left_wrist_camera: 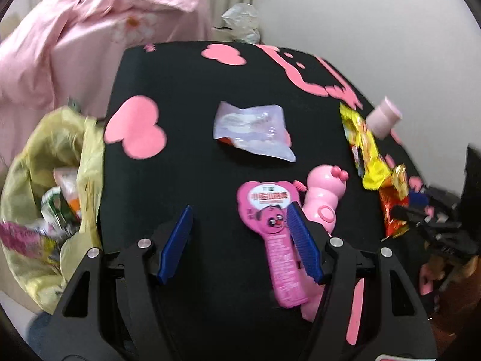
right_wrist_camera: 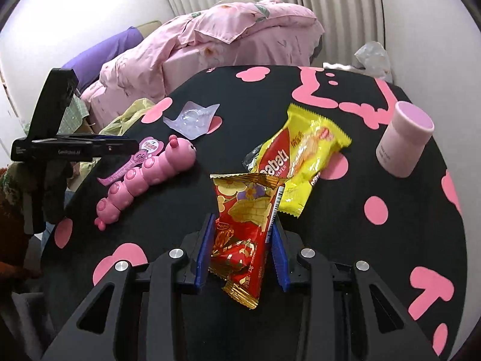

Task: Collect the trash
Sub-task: 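Grasp the pink lollipop card with the left tool while the right tool holds the wafer pack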

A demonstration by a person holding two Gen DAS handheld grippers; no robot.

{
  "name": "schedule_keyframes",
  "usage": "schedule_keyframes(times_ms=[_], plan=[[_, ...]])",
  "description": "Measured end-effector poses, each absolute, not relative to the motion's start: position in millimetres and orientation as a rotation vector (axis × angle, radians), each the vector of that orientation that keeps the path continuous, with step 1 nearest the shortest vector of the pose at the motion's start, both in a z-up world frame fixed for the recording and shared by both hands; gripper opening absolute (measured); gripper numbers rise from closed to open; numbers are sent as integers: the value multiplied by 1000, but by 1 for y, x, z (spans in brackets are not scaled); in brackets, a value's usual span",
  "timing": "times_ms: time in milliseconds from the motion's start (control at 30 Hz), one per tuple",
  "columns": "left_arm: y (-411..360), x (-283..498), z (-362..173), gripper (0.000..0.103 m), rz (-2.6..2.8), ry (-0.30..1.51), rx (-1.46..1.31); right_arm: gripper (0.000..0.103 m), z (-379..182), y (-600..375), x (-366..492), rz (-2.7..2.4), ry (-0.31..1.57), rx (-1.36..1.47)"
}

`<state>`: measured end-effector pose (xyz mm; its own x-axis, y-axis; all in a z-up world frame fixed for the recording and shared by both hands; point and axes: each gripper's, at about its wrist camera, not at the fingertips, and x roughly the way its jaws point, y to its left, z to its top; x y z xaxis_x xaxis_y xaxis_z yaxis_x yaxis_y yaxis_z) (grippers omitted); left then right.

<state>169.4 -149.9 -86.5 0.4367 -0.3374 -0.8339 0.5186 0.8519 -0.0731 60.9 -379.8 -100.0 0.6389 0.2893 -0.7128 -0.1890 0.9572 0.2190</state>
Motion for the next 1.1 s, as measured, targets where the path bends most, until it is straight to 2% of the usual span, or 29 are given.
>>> schedule_keyframes(times_ms=[67,433,500,600,800,1100], plan=[[-166,169,-91,62,-507,974,299,35,-100,-378,59,269,832,108],[-195,164,-97,61,-527,972,389,35,-98,-380,52,244,815,77],[-189,165,-95,49,-516,972,368,35,-97,-380,51,238,812,77],[-180,166,-92,49,-506,956,345,35,-98,-381,50,238,813,86],[-154,155,-64,49,-499,882,230,35,-91,-379,49,255,795,93],[-115,133,-11,49,-446,714,182,35,-46,-354,59,296,699,57]])
